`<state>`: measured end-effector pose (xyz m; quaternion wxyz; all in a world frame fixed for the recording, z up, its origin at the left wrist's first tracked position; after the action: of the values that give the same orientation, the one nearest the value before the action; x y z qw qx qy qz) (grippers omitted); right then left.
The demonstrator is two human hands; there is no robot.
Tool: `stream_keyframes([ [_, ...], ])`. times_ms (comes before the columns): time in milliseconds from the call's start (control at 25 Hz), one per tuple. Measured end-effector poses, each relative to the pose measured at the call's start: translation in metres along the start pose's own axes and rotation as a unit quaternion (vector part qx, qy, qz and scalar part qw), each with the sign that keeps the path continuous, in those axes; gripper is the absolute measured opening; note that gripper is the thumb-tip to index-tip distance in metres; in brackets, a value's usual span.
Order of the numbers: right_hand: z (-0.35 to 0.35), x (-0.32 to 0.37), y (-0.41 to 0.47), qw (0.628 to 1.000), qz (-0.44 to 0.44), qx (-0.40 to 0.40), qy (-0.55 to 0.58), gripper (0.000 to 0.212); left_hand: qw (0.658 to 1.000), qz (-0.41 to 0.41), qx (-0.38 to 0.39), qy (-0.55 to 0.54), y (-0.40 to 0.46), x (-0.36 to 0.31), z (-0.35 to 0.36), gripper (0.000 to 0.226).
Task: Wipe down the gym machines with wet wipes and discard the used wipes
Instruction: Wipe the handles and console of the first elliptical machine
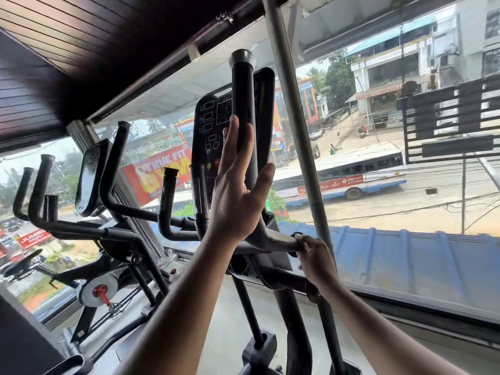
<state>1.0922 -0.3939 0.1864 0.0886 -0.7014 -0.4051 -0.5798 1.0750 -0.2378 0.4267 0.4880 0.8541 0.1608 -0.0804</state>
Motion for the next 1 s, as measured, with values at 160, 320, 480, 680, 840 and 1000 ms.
stream_keyframes([
  [160, -0.009, 0.044, -0.027, 0.978, 0.060, -0.017, 0.199, 0.018, 1.000, 0.007, -0.009, -0.007, 0.000, 0.000, 0.000, 0.069],
  [320, -0.032, 0.112, -0.081, 0.927, 0.050, -0.012, 0.371, 0.023, 1.000, 0.000, -0.005, -0.005, 0.001, 0.001, 0.001, 0.069],
  [480, -0.048, 0.155, -0.105, 0.924, -0.025, -0.004, 0.382, 0.021, 1.000, 0.006, -0.003, -0.006, 0.002, 0.001, 0.001, 0.069],
  [680, -0.035, 0.120, -0.088, 0.956, -0.098, -0.038, 0.275, 0.023, 1.000, 0.009, -0.008, 0.003, 0.001, 0.001, 0.001, 0.070],
  [840, -0.010, 0.049, -0.047, 0.983, -0.062, -0.067, 0.158, 0.024, 1.000, 0.013, -0.015, 0.008, 0.000, 0.001, 0.001, 0.070],
  [1000, 0.005, 0.010, -0.011, 0.998, -0.056, -0.026, -0.018, 0.039, 1.000, 0.018, -0.017, 0.013, 0.000, 0.000, 0.001, 0.069],
])
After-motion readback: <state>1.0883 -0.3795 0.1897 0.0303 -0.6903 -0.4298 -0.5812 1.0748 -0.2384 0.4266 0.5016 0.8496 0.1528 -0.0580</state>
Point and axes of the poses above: each hand's wrist, its own y-axis towards the middle knuckle, its own z-axis out of the palm, x = y × z, the point moved 4 cm from there along y, towards the middle knuckle, and after that the axes turned 3 degrees about -z, right-handed, at the moved point
